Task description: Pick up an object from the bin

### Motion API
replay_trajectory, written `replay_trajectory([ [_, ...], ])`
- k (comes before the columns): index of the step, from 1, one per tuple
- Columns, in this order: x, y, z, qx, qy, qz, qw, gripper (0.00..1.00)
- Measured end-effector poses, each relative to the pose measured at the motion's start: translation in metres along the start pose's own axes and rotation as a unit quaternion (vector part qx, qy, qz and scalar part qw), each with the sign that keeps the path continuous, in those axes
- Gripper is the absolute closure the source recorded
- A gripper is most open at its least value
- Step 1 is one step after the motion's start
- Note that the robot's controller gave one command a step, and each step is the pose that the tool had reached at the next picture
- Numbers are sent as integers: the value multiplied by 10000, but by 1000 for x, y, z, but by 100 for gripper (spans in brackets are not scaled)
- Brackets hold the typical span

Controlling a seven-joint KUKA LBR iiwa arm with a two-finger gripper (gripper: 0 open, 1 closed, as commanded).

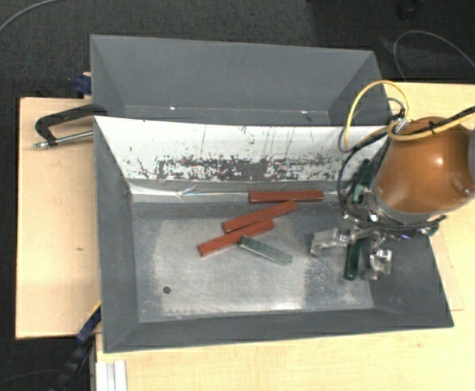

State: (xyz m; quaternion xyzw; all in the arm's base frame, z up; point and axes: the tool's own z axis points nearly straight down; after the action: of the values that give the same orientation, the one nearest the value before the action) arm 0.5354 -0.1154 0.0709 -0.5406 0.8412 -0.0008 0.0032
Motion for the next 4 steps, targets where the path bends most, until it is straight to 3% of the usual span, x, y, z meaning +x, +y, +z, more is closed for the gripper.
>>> replay_trajectory([
  [1,22,2,-1,-22,-25,-936,9956,0],
  [2,17,-5,0,-54,-35,-2580,9661,0],
  [3,19,-7,0,-22,-20,-2580,9661,100],
  [4,17,-9,-64,25,3,-2562,9666,100],
])
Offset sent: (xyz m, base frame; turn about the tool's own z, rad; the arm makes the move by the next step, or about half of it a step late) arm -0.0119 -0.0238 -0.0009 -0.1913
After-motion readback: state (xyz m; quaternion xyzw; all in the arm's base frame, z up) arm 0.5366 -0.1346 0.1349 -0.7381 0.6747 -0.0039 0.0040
